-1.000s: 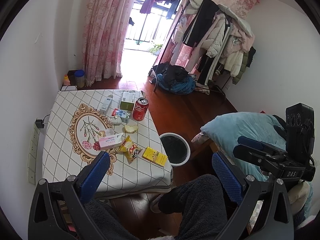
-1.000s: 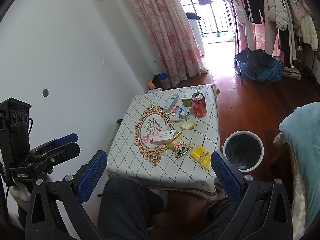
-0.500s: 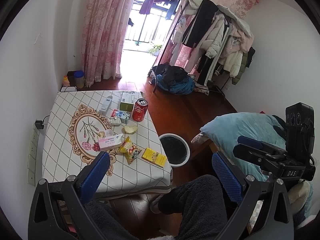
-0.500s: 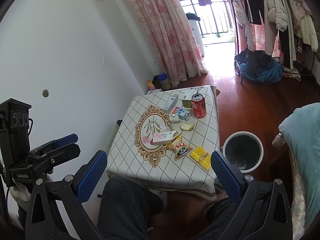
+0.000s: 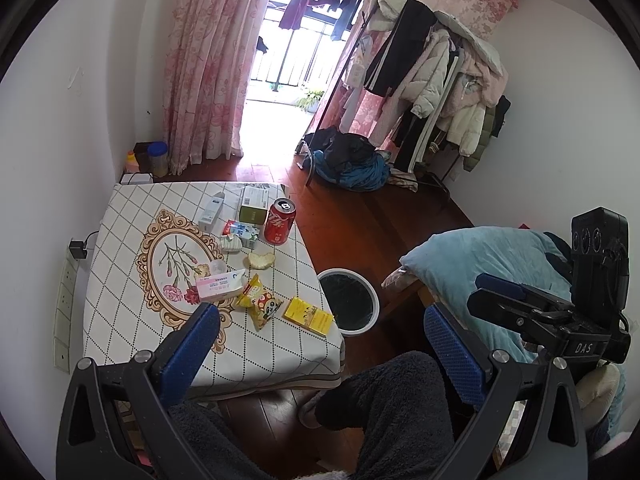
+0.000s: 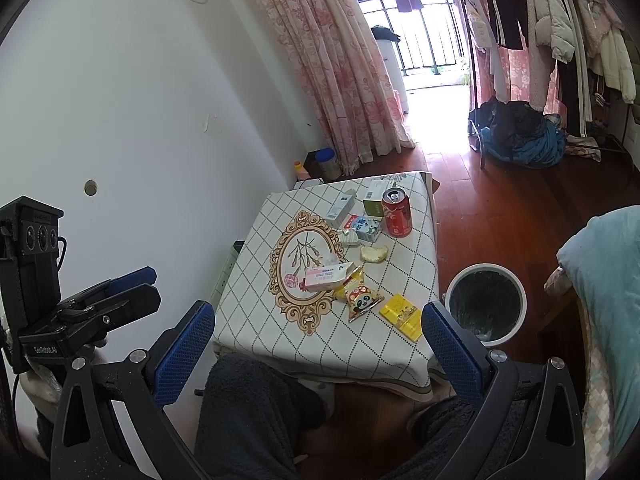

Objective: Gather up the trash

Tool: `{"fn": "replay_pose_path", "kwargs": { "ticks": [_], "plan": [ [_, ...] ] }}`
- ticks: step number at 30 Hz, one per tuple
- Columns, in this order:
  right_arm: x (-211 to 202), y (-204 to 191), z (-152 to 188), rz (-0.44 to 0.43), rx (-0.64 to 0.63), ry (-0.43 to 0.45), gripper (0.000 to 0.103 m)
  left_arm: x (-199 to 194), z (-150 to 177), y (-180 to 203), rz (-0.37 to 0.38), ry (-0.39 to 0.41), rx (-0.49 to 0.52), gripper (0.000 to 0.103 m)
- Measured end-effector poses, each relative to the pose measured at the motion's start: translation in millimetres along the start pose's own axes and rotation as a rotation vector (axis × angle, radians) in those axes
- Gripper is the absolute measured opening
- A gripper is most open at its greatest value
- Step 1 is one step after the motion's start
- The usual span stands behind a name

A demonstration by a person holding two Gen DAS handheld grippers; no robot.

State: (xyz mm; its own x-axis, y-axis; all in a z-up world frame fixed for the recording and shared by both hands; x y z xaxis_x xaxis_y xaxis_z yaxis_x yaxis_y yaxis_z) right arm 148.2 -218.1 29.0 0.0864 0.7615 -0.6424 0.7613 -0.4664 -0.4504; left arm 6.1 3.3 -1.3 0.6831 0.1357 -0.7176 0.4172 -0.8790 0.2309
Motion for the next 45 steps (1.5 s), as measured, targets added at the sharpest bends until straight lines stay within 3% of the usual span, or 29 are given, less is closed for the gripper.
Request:
{"fn": "replay_pose_path", "kwargs": {
  "ticks": [24, 27, 30, 34, 37, 40, 45],
  "plan": [
    [0.8, -0.1, -0.1, -0.003, 0.002, -0.002, 0.103, 5.4, -2.6, 0.9, -0.013, -0.006, -0.006, 0.103],
    [4.2, 2.3, -1.7, 0.004, 0.019, -0.002, 0.103, 19.0, -2.8, -4.0, -0.111, -0.011, -0.007, 0.103],
    [17.9, 11.5, -4.3, 0.026, 0.054, -0.021, 0.103, 45.8, -2.6, -16.7, -0.296, -0.025, -0.017, 0.103],
    [74.0, 43.3, -2.8, 0.086, 0.089, -0.129, 0.103, 102.5, 7.6, -48.5, -0.485, -0.066, -0.055, 0.103],
    [138.1, 76.2, 5.7, 0.189, 0.062, -0.260, 0.103, 162.2, 26.9, -75.6, -0.573, -0.175, -0.069, 0.103],
    [213.9, 115.7, 21.9, 0.267, 0.035, -0.431, 0.103, 223.8, 51.9, -100.0, -0.584, -0.322, -0.102, 0.103],
    [310.5, 171.1, 51.6, 0.323, -0.012, -0.657, 0.102, 289.9, 85.9, -126.4, -0.571, -0.472, -0.189, 0.103]
  ]
}}
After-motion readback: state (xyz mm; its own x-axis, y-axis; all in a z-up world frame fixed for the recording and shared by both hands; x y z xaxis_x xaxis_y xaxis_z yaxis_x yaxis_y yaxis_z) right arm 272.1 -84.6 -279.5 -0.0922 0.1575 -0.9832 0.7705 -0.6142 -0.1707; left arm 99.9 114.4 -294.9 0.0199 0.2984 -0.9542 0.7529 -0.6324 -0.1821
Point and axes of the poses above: each gripper's, at about its wrist camera, not at the fingertips, and x roughly the way its jaws point, y to its right, z to its underside, the point moved 2 cm from there along x, roughly the way its jaws point, and after that the axes turned 8 degrees about -z, right-handed, at the moved point
